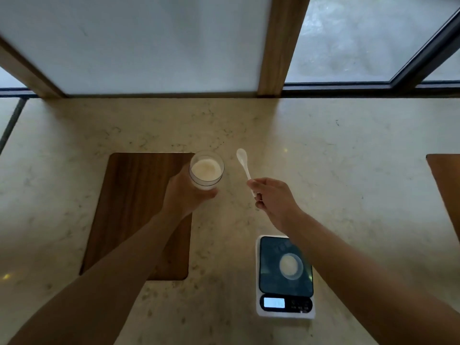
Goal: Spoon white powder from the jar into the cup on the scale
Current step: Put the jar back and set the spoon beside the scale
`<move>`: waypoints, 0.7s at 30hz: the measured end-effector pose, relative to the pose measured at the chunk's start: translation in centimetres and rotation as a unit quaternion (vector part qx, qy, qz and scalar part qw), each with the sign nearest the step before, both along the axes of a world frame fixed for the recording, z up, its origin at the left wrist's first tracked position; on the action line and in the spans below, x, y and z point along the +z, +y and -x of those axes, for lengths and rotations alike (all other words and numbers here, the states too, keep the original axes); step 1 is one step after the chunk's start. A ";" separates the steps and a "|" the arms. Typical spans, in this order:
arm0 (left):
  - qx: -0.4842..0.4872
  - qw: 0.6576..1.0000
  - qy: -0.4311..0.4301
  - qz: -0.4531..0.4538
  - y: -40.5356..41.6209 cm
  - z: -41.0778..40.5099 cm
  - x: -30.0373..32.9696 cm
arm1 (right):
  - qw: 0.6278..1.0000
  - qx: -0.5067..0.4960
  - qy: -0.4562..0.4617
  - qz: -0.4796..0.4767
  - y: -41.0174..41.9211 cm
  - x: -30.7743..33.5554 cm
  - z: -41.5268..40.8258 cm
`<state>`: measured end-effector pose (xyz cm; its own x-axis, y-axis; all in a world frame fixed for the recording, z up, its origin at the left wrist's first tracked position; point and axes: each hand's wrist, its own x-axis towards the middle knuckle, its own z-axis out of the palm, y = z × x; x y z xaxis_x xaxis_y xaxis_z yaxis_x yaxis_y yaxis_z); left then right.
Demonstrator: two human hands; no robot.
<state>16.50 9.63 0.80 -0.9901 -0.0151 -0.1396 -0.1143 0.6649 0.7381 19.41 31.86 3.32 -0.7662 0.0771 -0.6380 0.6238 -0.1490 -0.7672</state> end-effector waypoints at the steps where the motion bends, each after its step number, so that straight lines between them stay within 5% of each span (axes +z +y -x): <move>1: 0.005 1.000 0.003 0.000 -0.4 0.8 -0.2 | 1.000 0.001 -0.001 -0.003 -0.3 -0.2 0.8; 21: 0.101 0.993 0.064 -0.024 -4.0 14.9 -4.1 | 1.000 0.002 0.012 0.024 -5.0 -5.4 10.4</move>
<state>1.58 5.64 -3.30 -0.9773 -0.2112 -0.0186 -0.1449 0.6013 0.7858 9.04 26.89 -2.13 -0.7811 0.0429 -0.6229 0.6068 -0.1835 -0.7734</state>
